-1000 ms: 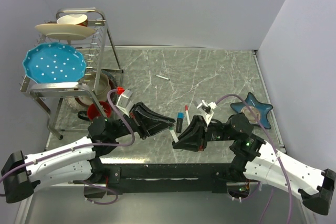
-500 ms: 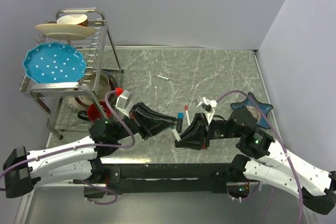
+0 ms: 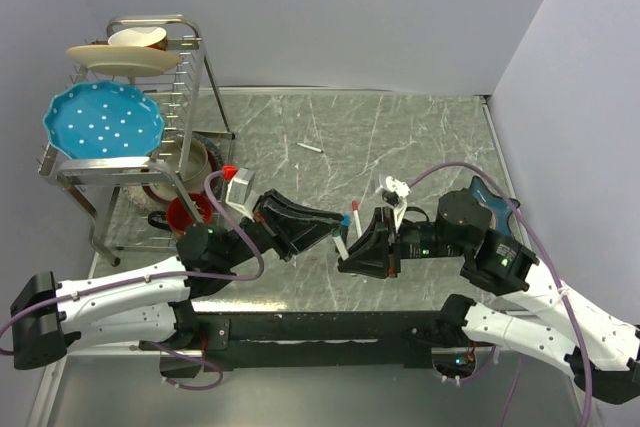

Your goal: Insert the pens into the pen caps

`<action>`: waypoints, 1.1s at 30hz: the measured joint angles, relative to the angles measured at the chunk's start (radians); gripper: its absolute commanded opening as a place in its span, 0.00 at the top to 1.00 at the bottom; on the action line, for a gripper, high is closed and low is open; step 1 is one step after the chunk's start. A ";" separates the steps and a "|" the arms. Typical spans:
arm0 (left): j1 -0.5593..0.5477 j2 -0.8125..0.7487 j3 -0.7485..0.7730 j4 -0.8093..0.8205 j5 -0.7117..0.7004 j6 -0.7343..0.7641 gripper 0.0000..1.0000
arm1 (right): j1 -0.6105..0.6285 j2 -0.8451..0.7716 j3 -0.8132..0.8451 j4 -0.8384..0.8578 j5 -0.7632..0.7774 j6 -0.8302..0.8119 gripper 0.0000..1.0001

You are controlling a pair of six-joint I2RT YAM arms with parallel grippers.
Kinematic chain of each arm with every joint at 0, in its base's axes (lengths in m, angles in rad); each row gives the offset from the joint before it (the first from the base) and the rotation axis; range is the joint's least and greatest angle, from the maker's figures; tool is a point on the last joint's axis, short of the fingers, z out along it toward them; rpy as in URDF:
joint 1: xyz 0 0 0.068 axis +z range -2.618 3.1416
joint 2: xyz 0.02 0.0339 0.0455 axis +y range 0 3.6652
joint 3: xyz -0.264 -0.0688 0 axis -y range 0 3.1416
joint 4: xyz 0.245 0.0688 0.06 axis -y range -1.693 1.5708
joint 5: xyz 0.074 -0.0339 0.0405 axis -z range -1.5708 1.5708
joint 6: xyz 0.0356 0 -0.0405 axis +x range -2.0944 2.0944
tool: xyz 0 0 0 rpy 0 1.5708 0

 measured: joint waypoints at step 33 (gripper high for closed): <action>0.060 0.039 0.385 -0.908 -0.182 0.154 0.99 | -0.130 -0.008 -0.146 0.150 0.082 -0.035 0.35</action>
